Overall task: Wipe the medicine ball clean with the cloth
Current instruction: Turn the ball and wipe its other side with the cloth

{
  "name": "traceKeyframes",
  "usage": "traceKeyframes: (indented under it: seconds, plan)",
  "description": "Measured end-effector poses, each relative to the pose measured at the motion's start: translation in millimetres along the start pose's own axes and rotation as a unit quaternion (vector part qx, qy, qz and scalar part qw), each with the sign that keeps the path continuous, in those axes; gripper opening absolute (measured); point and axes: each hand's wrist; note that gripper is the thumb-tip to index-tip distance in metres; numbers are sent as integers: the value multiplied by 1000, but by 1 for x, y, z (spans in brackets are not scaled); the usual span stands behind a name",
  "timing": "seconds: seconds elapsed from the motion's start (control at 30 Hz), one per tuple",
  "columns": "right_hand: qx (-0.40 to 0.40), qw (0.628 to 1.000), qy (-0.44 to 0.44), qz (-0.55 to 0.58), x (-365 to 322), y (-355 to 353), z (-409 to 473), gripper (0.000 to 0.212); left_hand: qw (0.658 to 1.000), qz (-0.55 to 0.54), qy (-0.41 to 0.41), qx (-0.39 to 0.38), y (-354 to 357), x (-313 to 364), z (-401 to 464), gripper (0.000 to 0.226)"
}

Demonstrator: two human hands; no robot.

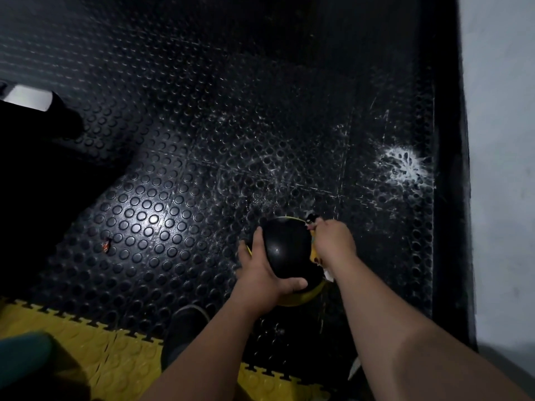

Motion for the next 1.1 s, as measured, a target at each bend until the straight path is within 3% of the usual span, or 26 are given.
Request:
traceKeyframes:
  seconds: [0.1,0.2,0.27,0.4,0.47,0.57,0.6,0.73,0.8,0.93,1.1]
  plan:
    - [67,976,-173,-117,-4,30,-36,40,1000,-5,11,-1,-4,-9,1,144]
    - [52,944,-276,-175,4,40,-54,45,1000,3,19,-10,-4,-13,-1,141]
    - [24,962,-232,-143,9,26,-34,40,1000,13,28,6,-2,-11,-2,143]
    - [-43,996,-62,-49,-9,-4,6,39,999,29,14,6,4,-5,-1,145]
    - [-45,987,-113,-106,-22,6,-5,35,999,31,19,6,2,-7,-1,145]
    - [-13,941,-263,-213,-27,28,-40,35,999,34,22,-4,1,-13,-2,144]
    - [-10,942,-258,-217,-25,26,-37,35,999,29,24,-3,2,-14,-3,144]
    - [-79,978,-85,-174,-26,-2,15,40,999,25,28,5,4,-7,-6,143]
    - [-85,968,-96,-216,-33,2,13,40,999,22,29,7,5,-6,-6,143]
    - [-77,937,-237,-244,-35,21,-21,36,999,22,33,-3,-2,-13,-7,140]
    - [-110,943,-130,-287,-30,-4,15,37,998,53,42,2,2,-8,-11,141]
Point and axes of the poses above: each hand's wrist, its own z-axis towards the middle knuckle, its own y-axis out of the palm, x = y × z, and after that the axes turned 6 degrees about -x, right-handed
